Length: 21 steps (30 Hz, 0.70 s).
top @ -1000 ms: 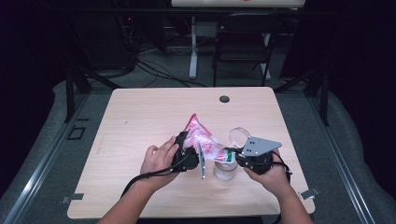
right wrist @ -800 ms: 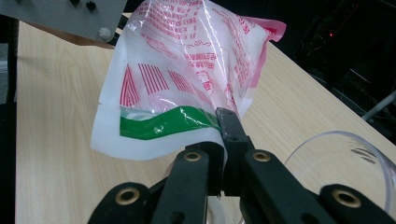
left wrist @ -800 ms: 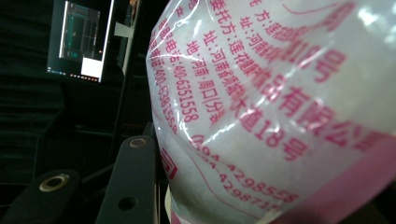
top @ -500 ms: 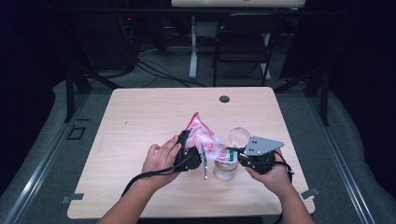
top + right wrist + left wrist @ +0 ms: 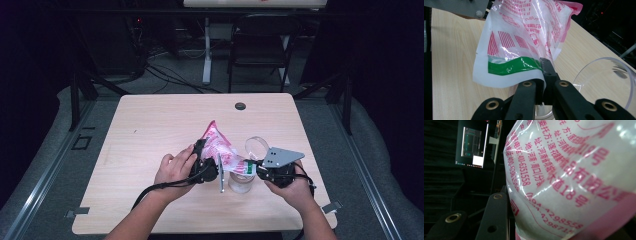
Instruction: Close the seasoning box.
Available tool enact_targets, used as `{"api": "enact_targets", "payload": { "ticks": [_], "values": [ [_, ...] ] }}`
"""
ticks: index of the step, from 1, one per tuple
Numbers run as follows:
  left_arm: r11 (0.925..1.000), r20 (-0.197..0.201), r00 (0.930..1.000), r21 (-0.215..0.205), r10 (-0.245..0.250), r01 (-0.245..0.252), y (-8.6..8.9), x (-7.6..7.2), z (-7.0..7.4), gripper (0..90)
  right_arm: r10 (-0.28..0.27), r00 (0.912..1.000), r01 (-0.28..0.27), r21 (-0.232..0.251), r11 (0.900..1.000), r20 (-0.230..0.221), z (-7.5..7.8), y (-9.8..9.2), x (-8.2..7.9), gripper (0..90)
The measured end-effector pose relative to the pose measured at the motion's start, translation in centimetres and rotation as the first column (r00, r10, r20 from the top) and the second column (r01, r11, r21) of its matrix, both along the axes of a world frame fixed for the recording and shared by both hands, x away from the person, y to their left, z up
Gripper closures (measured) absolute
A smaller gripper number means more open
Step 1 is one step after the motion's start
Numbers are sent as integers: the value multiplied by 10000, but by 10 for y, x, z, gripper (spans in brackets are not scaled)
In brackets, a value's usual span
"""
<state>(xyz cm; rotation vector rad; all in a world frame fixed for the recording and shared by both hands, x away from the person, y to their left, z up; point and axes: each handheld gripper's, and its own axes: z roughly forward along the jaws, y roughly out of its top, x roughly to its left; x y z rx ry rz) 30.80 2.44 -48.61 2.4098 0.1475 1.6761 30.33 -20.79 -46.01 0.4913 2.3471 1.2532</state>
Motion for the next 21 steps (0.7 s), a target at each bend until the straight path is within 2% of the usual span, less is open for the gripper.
{"api": "enact_targets", "payload": {
  "ticks": [12, 21],
  "values": [
    [9998, 217, 9997, 165, -140, 136, -4, 0, 0, 613, -146, 9997, 146, -3, 9999, -170, -5, -3, -2, 900],
    [9997, 193, 9998, 218, -85, 81, -4, 0, -1, 615, -120, 9995, 119, -66, 9999, -275, -9, -3, 0, 900]
  ]
}}
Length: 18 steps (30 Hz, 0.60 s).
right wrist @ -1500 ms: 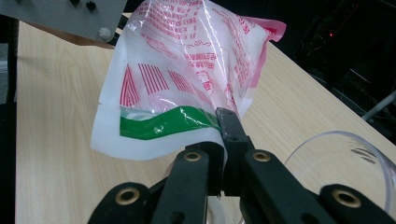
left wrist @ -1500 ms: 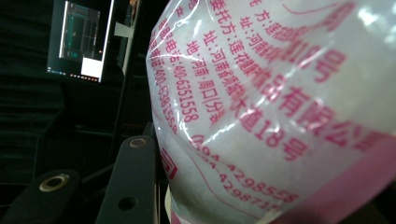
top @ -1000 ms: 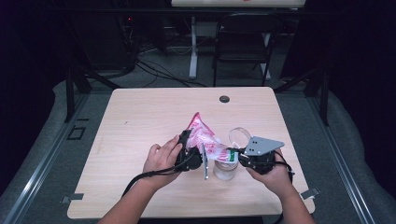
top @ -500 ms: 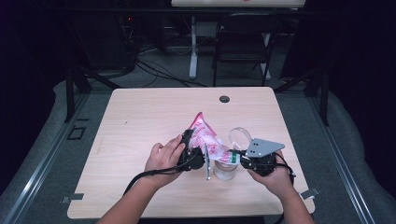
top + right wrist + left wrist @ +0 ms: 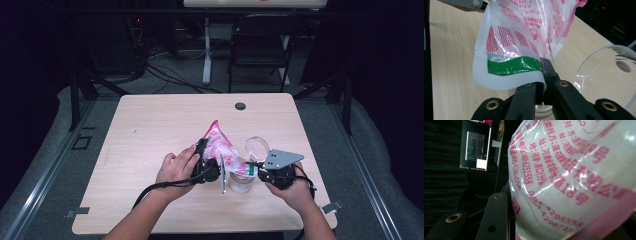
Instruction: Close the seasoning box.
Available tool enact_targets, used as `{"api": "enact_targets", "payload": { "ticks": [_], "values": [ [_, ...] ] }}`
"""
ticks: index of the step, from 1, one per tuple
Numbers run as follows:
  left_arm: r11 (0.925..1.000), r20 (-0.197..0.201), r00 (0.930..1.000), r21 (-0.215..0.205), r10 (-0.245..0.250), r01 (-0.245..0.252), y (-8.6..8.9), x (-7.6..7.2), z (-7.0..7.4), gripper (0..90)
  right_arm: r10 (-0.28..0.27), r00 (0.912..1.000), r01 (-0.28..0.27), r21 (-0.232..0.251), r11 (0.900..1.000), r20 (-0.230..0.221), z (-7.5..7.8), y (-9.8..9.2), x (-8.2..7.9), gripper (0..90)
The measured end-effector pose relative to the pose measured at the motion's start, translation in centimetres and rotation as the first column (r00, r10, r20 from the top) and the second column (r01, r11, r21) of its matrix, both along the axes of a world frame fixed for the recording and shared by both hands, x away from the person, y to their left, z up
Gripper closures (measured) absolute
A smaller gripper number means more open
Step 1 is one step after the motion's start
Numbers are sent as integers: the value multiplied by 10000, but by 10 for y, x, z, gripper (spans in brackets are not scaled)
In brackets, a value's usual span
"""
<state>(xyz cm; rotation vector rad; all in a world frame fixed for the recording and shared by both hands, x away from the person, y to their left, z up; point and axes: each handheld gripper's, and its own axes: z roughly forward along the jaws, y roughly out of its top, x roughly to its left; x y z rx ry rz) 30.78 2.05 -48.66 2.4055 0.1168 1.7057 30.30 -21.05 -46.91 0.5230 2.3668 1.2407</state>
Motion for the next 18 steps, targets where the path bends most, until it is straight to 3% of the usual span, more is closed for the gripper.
{"api": "enact_targets", "payload": {
  "ticks": [18],
  "values": [
    [10000, 131, 9999, 95, -11, 9, 0, 1, -1, 618, 44, 9999, -47, -162, 9999, -162, -5, 1, 2, 900]
  ]
}}
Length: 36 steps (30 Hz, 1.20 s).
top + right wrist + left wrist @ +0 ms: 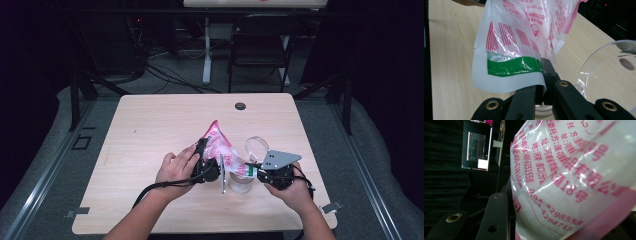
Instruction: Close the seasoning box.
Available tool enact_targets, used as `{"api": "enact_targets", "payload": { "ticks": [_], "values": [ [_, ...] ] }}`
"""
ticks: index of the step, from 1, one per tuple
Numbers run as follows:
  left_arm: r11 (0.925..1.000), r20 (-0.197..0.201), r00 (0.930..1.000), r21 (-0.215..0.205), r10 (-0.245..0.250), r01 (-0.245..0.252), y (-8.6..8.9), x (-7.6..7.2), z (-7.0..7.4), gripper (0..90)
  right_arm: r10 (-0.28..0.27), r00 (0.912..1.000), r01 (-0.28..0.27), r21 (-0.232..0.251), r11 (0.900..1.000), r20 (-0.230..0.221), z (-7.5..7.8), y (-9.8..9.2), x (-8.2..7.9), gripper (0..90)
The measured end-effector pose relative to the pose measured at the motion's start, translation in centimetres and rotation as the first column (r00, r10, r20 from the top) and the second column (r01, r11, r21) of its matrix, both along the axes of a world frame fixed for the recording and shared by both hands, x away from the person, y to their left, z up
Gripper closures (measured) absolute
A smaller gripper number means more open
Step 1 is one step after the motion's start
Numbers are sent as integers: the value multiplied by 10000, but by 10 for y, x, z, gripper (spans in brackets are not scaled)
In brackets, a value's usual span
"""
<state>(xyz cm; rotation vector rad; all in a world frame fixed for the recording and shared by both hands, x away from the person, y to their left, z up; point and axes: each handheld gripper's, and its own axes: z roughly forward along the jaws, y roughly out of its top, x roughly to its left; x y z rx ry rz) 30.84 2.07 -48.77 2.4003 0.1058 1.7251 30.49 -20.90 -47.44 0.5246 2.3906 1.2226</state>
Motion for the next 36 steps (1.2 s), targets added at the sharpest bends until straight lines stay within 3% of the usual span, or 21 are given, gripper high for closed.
{"api": "enact_targets", "payload": {
  "ticks": [36],
  "values": [
    [10000, 39, 10000, 58, -19, 19, 1, -1, 3, 634, 63, 9999, -63, -64, 10000, -103, -4, 3, 1, 900]
  ]
}}
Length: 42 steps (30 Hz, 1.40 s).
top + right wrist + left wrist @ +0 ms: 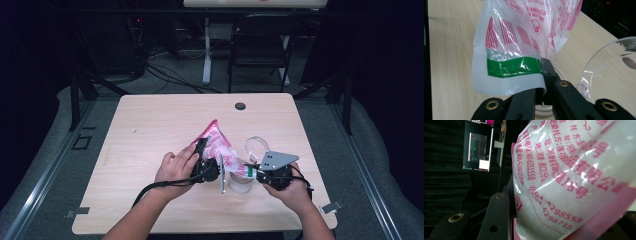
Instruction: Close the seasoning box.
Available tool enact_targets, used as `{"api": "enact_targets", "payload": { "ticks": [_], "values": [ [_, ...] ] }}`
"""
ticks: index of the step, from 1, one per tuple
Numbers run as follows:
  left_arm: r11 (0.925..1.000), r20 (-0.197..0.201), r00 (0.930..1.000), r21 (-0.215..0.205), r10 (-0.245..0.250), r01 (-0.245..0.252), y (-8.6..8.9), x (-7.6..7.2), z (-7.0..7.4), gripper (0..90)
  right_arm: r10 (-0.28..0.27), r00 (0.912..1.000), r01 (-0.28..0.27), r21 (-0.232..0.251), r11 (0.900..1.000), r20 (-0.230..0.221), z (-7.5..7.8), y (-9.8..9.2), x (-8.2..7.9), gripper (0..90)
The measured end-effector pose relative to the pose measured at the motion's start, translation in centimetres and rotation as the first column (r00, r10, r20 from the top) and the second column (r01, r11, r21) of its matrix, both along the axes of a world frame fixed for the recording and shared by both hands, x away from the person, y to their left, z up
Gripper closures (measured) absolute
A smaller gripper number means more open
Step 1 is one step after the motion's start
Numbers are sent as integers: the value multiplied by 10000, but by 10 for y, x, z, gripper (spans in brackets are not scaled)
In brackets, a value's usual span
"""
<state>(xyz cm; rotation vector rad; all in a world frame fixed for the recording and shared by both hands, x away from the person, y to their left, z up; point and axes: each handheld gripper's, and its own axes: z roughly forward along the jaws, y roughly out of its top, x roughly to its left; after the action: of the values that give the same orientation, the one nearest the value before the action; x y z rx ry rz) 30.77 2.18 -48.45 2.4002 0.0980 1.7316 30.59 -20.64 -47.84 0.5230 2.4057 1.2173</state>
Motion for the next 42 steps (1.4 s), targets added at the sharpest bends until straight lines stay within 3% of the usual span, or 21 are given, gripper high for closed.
{"api": "enact_targets", "payload": {
  "ticks": [42],
  "values": [
    [10000, 134, 9999, 26, -51, 50, -1, 0, 4, 637, -39, 10000, 39, -29, 10000, 40, 0, 0, 0, 900]
  ]
}}
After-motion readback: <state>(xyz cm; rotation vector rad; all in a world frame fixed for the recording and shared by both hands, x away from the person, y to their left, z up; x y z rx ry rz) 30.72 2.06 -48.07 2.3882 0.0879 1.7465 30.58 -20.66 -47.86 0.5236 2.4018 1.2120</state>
